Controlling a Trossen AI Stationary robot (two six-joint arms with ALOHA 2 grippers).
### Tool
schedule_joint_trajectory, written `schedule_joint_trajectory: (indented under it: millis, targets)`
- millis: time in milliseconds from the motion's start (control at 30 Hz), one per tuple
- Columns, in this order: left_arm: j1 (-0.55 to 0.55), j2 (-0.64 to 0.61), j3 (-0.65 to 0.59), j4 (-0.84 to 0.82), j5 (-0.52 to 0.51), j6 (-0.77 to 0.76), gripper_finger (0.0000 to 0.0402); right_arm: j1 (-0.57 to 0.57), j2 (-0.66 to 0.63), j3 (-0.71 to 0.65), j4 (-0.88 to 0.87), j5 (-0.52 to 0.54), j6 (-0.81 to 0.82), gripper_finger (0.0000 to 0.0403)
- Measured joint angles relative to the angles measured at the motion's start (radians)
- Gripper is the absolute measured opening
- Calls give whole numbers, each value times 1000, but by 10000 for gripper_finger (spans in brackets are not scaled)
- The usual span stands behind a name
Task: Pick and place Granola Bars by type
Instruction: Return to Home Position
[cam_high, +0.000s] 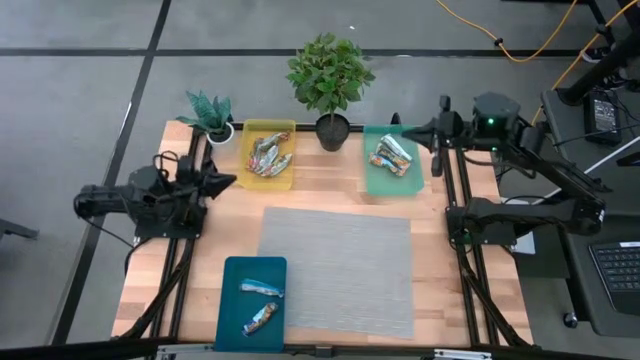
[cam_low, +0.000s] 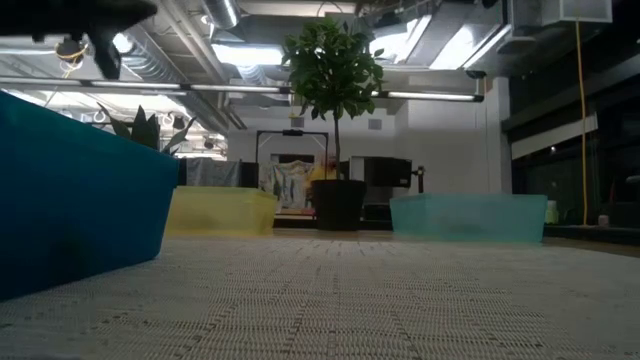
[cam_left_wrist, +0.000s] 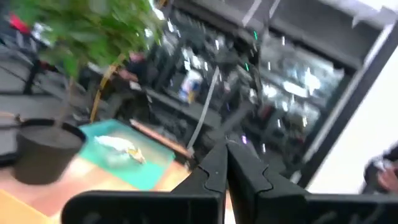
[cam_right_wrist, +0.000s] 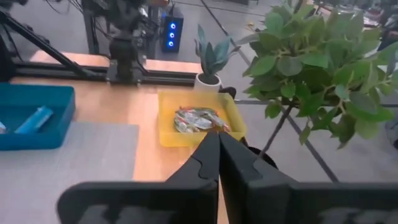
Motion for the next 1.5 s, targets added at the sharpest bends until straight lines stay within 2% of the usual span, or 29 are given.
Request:
schedule_joint_trajectory:
  millis: [33,100,300,367,567,667,733,1000,1200,1267,1400,1500]
  targets:
    - [6,-43,-27,-2,-15,-1,1,5,-1,0,0,0,13,7]
    - [13,-39,-52,-23,-36,12,1,15,-1,0,-2,0,22,10]
    - [29,-38,-123,-8,98,-28,1,49,-2,0,-10,-9,29,5]
    - [37,-40,-140,74,165,-37,1,61,-4,0,-10,-8,38,4]
    - [91,-41,-267,265,243,-73,1,69,-4,-1,-10,-9,54,12]
    - [121,-40,-267,192,272,-63,1,75,-5,-1,-11,-9,72,7]
    - [140,-41,-267,201,298,-25,1,86,-6,-1,-11,-9,73,4]
    - [189,-40,-267,44,256,177,1,117,-6,-1,-12,-11,75,11]
    - [189,-39,-267,49,168,383,1,130,-6,-1,-53,-11,95,8]
    - [189,-39,-267,51,155,396,1,130,-6,-1,-58,-11,101,13]
    - [188,-39,-267,41,208,429,1,130,-11,-1,-58,-11,93,11]
    - [188,-38,-267,41,210,430,1,130,-15,-1,-57,-11,70,5]
